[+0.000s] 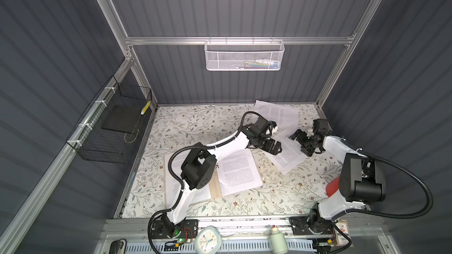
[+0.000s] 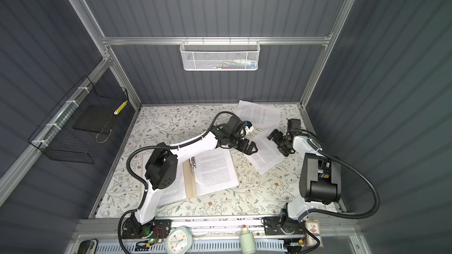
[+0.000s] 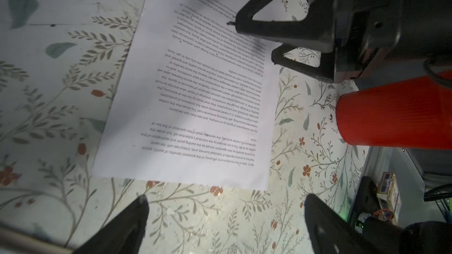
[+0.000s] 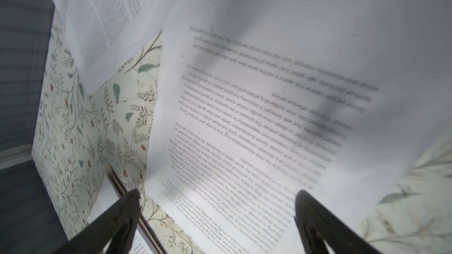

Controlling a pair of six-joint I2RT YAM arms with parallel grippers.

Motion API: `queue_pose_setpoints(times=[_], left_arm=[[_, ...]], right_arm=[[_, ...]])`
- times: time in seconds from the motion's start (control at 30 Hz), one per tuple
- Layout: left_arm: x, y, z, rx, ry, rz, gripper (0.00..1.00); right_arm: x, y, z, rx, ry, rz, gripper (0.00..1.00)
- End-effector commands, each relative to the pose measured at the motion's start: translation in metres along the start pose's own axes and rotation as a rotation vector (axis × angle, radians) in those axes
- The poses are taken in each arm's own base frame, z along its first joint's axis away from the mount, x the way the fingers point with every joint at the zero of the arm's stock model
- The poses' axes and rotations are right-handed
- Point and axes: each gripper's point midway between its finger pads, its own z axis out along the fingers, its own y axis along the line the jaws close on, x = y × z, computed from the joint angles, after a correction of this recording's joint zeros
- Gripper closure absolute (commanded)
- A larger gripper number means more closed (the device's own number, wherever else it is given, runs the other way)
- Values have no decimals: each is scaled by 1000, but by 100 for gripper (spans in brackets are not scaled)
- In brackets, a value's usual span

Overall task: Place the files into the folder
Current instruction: 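Lift the sheet with the right gripper while the left arm reaches toward it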

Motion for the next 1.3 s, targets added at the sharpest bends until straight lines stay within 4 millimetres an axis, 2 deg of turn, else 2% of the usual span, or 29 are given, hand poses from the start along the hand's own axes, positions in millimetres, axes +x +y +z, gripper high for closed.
queue_pose_setpoints(times=[0.0, 0.27, 0.43, 0.8, 1.0, 1.27], left_arm=[[-8, -7, 13, 56, 18, -26, 0], [-4, 7, 51, 54, 48, -47, 0], [6, 23, 60, -1, 56, -60, 0], [32, 54, 65, -120, 87, -106, 0], [43, 75, 56, -218, 101, -155, 0], [53, 75, 41, -230, 94, -177, 0]], right_arm=[[-20, -9, -4, 30, -74, 43, 1], [-36, -31, -5, 84, -95, 85, 1], [-39, -39, 0, 102, -98, 106, 1], [-50, -55, -5, 199, -140, 146, 1], [-54, -60, -7, 228, -143, 160, 1], [-66, -61, 5, 209, -117, 161, 1]])
